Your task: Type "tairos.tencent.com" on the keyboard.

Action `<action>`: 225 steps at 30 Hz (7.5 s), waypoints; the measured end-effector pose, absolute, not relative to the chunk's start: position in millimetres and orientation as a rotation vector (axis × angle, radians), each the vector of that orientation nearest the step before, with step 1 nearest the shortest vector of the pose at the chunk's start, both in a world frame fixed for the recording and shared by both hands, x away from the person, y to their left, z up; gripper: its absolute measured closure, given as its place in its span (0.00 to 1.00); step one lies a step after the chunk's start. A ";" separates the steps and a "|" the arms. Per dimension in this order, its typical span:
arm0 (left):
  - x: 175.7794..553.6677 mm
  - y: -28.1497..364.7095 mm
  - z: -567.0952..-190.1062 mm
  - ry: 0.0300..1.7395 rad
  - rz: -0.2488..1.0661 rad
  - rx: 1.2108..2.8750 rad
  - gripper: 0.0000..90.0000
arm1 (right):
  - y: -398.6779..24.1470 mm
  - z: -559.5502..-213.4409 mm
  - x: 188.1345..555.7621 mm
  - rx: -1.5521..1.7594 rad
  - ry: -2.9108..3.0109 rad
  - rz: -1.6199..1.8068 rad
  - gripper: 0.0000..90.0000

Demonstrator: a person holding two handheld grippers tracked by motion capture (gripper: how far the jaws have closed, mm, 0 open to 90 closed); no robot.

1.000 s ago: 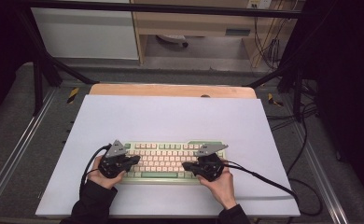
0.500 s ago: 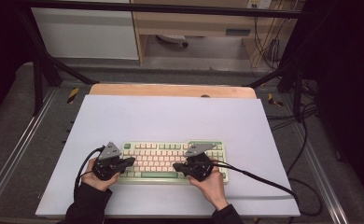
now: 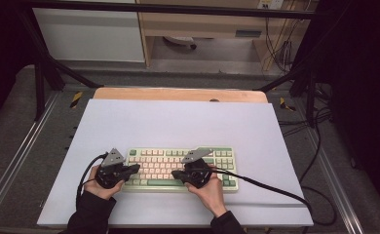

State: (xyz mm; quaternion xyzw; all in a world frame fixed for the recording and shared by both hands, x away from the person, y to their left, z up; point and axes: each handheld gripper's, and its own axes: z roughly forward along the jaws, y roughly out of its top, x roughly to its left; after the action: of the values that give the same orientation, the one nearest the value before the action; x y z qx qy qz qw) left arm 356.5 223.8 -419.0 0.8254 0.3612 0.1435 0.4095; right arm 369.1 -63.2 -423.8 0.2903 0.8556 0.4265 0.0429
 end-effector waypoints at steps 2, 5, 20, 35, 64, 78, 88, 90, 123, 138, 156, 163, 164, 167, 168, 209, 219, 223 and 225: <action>356.6 223.9 -419.2 0.911 0.362 2.078 1.00 | -61.5 -425.7 370.0 0.890 2.616 1.307 1.00; 356.6 223.9 -419.2 0.911 0.362 2.078 1.00 | -59.6 -427.5 370.8 0.879 2.619 1.307 1.00; 356.8 223.8 -419.4 0.910 0.362 2.079 1.00 | -54.6 -431.9 371.5 0.864 2.630 1.310 1.00; 356.6 224.1 -419.1 0.908 0.361 2.077 1.00 | -56.1 -428.9 370.1 0.858 2.628 1.306 1.00; 354.7 222.3 -415.8 0.896 0.357 2.073 1.00 | -102.2 -413.8 367.2 0.918 2.567 1.287 1.00; 352.7 204.9 -414.1 0.859 0.342 2.091 1.00 | -121.4 -416.9 364.1 0.969 2.545 1.287 1.00; 352.6 187.8 -418.6 0.831 0.322 2.124 1.00 | -128.9 -416.9 362.0 0.975 2.537 1.289 1.00; 352.9 184.0 -419.7 0.825 0.318 2.132 1.00 | -130.3 -417.2 361.8 0.980 2.534 1.291 1.00; 352.8 172.7 -430.7 0.795 0.315 2.168 1.00 | -133.7 -419.9 359.7 0.982 2.530 1.302 1.00; 351.4 181.4 -423.7 0.798 0.318 2.150 1.00 | -135.5 -420.0 360.0 0.987 2.525 1.299 1.00; 356.0 189.8 -412.8 0.821 0.335 2.112 1.00 | -136.4 -418.8 360.0 0.990 2.521 1.305 1.00; 360.1 191.3 -411.1 0.844 0.350 2.105 1.00 | -136.5 -418.6 360.0 0.989 2.520 1.306 1.00; 360.9 191.0 -411.2 0.846 0.353 2.106 0.99 | -136.4 -418.5 359.9 0.992 2.520 1.306 1.00; 364.9 189.8 -411.0 0.857 0.355 2.105 1.00 | -136.4 -418.8 360.0 0.991 2.522 1.304 1.00; 366.0 189.3 -411.0 0.860 0.356 2.105 1.00 | -136.4 -418.8 360.0 0.990 2.523 1.303 1.00; 381.8 179.0 -426.8 0.893 0.374 2.131 1.00 | -136.5 -419.1 360.2 0.990 2.526 1.298 1.00; 381.2 179.0 -428.9 0.892 0.371 2.136 1.00 | -136.8 -418.6 360.0 0.983 2.524 1.301 1.00; 378.8 179.6 -425.4 0.881 0.370 2.124 1.00 | -137.0 -418.1 359.8 0.984 2.524 1.302 1.00; 377.6 180.4 -423.8 0.876 0.367 2.120 1.00 | -137.0 -418.1 360.0 0.984 2.524 1.302 1.00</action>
State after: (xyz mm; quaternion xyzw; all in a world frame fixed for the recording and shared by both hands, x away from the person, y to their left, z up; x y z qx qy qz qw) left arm 377.6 180.4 -423.8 0.8373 0.3457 0.1451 0.3979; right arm 360.0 -137.0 -418.1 0.3266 0.8378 0.4322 0.0682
